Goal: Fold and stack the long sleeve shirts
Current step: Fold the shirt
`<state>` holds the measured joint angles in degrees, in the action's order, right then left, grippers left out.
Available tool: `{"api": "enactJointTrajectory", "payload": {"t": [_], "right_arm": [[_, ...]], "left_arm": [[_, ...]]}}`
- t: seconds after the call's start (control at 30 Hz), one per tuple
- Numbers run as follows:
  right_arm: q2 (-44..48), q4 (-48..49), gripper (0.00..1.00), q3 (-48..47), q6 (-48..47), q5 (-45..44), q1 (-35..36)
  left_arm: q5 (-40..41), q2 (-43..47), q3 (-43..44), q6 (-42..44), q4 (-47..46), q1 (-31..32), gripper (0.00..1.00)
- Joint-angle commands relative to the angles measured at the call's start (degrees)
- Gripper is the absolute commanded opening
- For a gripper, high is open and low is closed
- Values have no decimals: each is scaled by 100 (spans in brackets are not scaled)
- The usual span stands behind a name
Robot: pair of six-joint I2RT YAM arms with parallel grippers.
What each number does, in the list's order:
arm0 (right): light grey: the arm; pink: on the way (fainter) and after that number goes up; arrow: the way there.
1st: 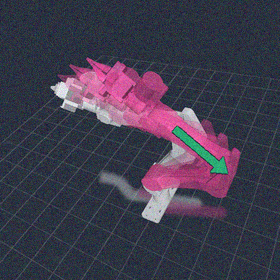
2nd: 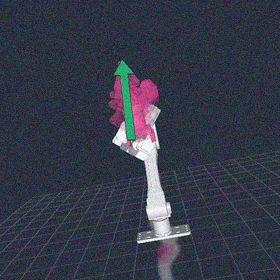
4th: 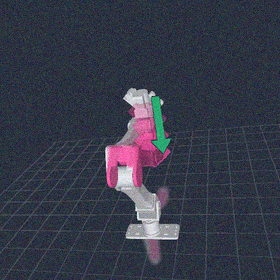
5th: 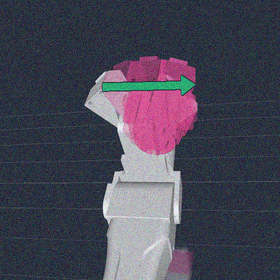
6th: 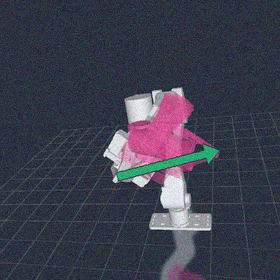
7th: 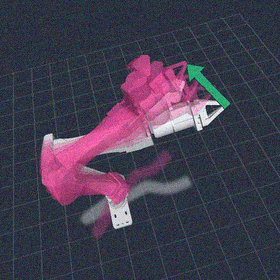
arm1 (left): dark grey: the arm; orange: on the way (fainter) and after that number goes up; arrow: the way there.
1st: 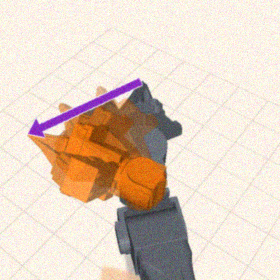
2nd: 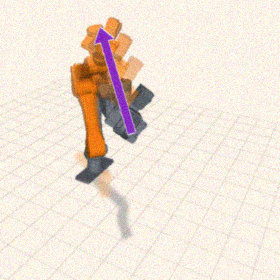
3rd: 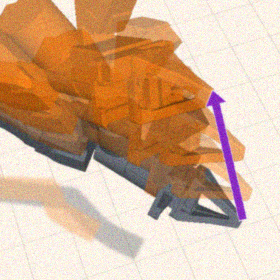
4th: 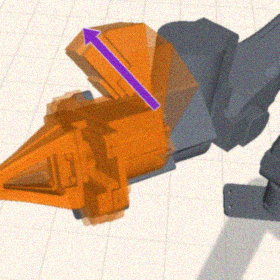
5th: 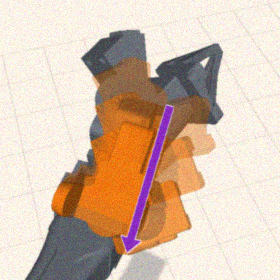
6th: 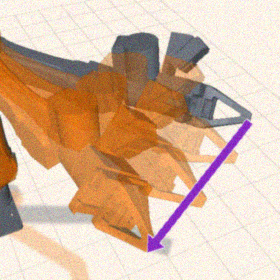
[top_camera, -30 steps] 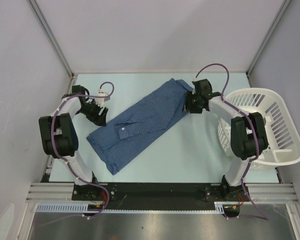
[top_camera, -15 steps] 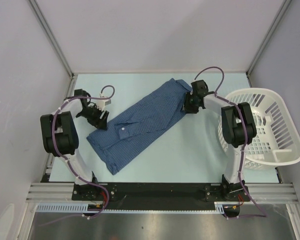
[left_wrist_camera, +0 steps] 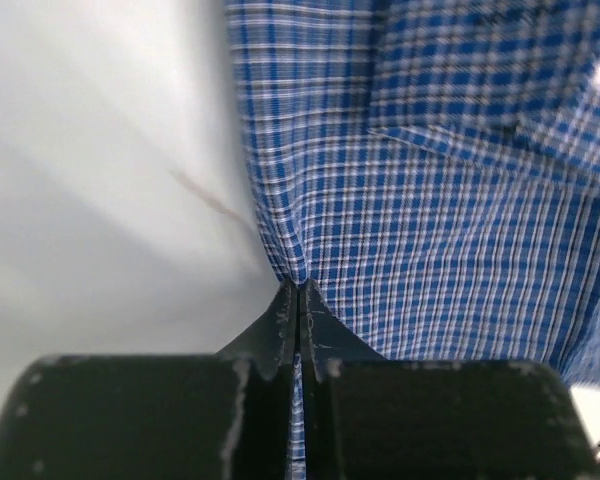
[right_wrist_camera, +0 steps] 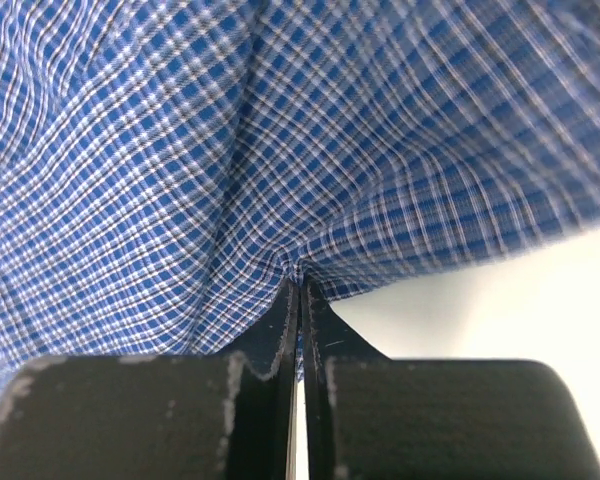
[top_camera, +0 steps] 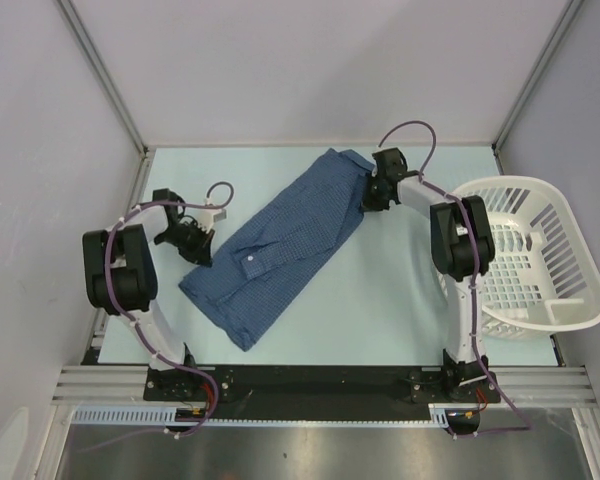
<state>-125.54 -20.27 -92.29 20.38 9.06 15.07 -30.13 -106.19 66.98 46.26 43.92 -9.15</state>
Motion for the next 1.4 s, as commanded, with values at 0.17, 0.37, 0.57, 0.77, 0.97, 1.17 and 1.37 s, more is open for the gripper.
{"api": "enactJointTrajectory", "payload": {"t": [0.17, 0.37, 0.57, 0.77, 0.97, 1.17, 1.37], "right_arm": [[-1622, -432, 0, -2325, -860, -71, -4], [-1975, -522, 0, -2645, -1255, -272, 23], [-2361, -1170, 0, -3330, -1089, -150, -197], [-2265, -1049, 0, -3076, -966, -150, -250], [-2256, -1005, 0, -3233, -975, 156, -303], [-1958, -1233, 28, -3331, -1054, 394, -312], [-343, -1480, 54, -1876, -809, 1079, -399]], "left_arm": [[-230, 713, -1424, 392, 609, 1070, 0], [-695, 740, -1864, 77, 477, 1960, 0], [-740, 802, -2049, -135, 284, 2970, 0], [-889, 434, -1637, -547, 196, 3498, 0], [-889, 239, -1407, -1022, 29, 3499, 1], [-1109, 493, -1100, -1418, 160, 3525, 34], [-1066, 1740, -1117, -1348, 424, 3525, 60]]}}
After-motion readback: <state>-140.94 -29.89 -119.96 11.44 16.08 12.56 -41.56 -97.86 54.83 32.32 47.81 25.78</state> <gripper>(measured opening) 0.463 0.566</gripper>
